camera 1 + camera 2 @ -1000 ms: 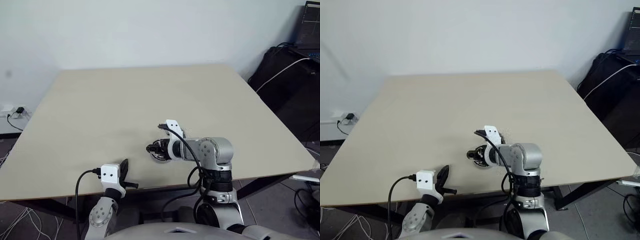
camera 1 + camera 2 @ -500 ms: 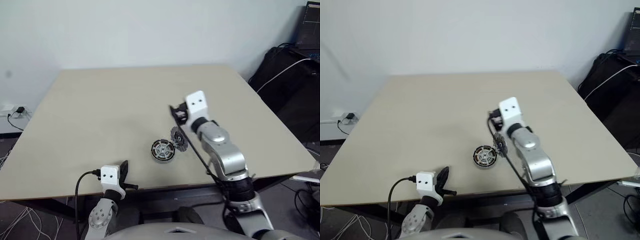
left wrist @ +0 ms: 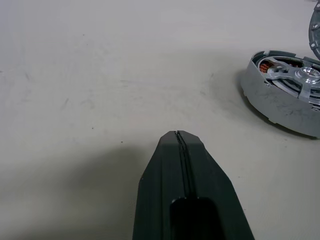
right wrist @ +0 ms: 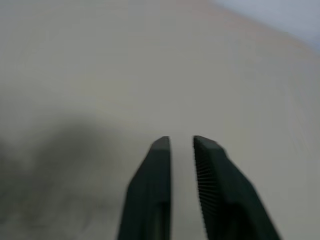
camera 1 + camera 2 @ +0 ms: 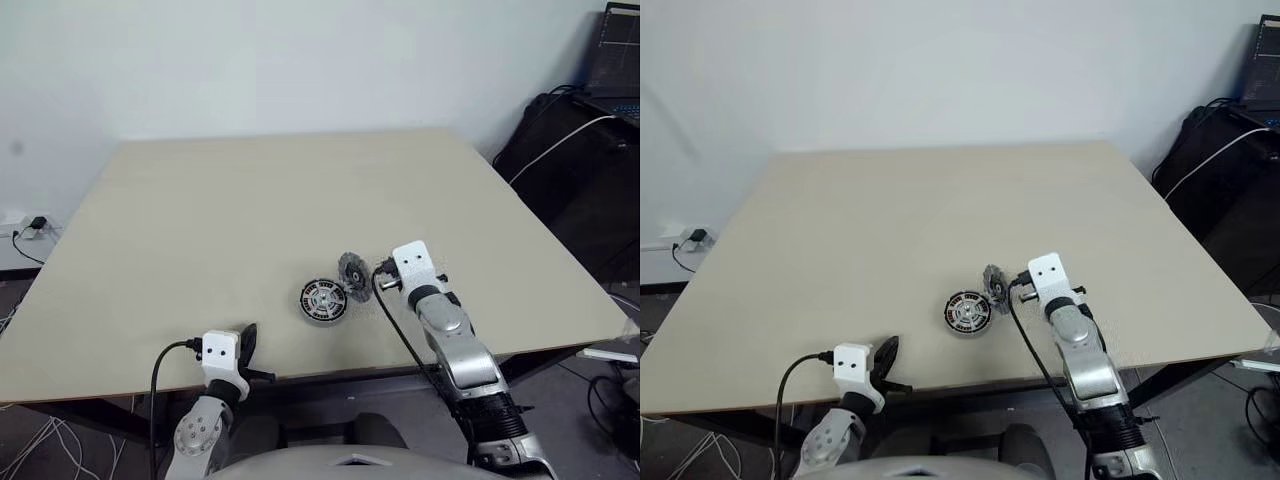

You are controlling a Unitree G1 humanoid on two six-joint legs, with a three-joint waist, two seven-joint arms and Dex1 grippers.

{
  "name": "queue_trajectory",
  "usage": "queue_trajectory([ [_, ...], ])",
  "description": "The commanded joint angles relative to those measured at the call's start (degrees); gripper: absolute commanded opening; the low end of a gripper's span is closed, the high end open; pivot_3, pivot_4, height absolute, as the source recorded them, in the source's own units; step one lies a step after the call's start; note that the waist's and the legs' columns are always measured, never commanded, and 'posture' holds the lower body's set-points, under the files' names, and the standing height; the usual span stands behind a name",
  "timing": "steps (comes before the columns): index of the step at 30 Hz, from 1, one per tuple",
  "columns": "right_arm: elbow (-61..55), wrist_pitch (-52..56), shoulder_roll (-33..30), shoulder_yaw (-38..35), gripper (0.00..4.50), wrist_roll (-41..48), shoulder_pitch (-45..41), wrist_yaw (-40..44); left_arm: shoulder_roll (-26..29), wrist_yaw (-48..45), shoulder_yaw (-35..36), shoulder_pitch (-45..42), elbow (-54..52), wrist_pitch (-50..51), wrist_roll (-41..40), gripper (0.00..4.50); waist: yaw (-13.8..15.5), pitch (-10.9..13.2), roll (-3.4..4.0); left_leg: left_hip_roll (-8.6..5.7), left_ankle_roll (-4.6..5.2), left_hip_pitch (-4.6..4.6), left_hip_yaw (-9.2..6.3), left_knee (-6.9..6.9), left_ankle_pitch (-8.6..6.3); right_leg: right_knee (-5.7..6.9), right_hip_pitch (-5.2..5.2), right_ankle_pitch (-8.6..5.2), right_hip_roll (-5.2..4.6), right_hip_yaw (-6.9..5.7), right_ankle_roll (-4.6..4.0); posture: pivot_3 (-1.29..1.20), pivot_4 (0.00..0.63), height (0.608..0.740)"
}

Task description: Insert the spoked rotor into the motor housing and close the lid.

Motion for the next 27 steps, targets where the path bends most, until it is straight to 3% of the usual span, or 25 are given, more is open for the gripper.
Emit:
queue_trajectory([
  [1,1.53,-5.48,1.85,-0.15,0.02,3.72,-0.11,3.96,0.33,-0.52,-0.45,-0.85,-2.99,0.12,-0.13,0.0,0.02,0.0,0.0,0.0,0.0,0.0,0.0,-0.01,0.0,0.0,0.0,0.0,0.0,0.0,0.0,0.0,0.0,0.74],
  [10,-1.35,-7.27,3.62,1.69,0.02,11.7,1.85,16.21,0.83,-0.32,-0.08,0.2,-3.99,0.72,-0.26,0.0,0.09,0.0,0.01,0.01,0.01,0.0,-0.01,-0.01,0.0,0.0,0.0,0.01,-0.04,0.0,0.0,0.0,0.0,0.74],
  [27,6.36,-9.96,4.4,8.1,0.02,8.61,0.78,20.26,1.65,-0.19,0.02,0.17,-4.61,1.51,-0.1,0.0,0.19,-0.09,-0.07,-0.06,-0.15,0.0,-0.02,0.0,-0.09,0.01,0.01,0.03,-0.25,-0.03,-0.02,0.0,0.0,0.74],
])
